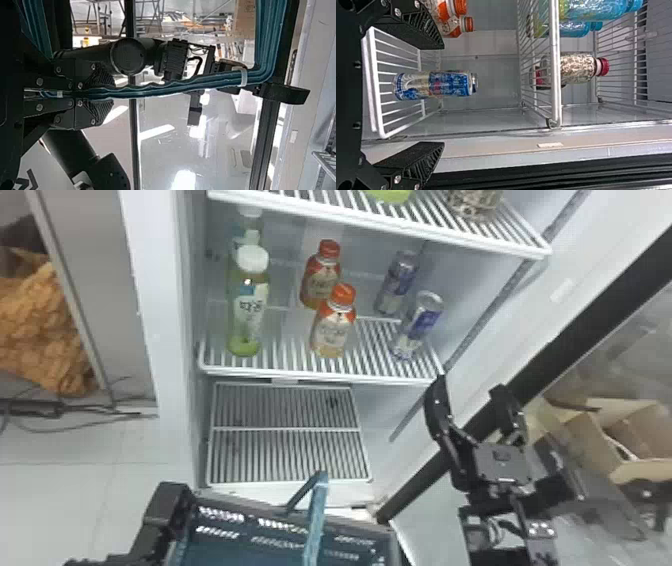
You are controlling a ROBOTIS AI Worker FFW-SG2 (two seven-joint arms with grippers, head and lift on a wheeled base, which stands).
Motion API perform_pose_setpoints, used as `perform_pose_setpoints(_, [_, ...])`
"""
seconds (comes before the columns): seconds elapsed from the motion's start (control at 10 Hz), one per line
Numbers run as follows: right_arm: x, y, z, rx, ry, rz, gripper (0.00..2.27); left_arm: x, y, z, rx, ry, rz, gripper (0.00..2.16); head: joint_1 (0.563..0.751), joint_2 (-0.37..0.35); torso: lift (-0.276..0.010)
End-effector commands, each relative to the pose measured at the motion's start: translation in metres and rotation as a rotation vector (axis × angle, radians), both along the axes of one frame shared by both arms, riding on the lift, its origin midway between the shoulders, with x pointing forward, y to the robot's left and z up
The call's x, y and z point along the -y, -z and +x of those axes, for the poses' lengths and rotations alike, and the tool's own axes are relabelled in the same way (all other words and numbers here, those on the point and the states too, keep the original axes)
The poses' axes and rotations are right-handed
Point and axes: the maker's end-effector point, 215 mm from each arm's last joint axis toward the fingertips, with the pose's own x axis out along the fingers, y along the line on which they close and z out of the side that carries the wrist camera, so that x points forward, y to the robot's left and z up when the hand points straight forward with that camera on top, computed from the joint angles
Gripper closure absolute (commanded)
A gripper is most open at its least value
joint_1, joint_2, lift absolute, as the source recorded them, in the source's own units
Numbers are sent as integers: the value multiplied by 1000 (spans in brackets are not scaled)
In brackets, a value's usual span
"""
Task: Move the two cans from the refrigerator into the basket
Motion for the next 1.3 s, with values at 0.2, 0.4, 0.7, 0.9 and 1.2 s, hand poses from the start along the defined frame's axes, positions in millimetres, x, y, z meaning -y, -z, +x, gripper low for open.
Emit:
perform_pose_setpoints(0.2, [-7, 7, 17, 5, -25, 7, 151, 0, 0, -5, -2, 16, 1, 1208, 695, -350, -266])
perform_pose_setpoints(0.4, [-7, 11, 32, 9, -30, 5, 150, 1, -3, -5, -2, 20, -6, 1210, 695, -350, -266])
perform_pose_setpoints(0.7, [-11, 24, 50, 0, -39, 9, 73, 2, -5, -6, -4, 23, -14, 1210, 695, -350, -266])
perform_pose_setpoints(0.9, [-9, 33, 62, -10, -39, 7, 71, 1, -4, -5, -3, 19, -10, 1210, 695, -350, -266])
perform_pose_setpoints(1.2, [-3, 37, 82, -10, -30, -7, 71, 1, -5, -6, -4, 21, -13, 1208, 695, -350, -266])
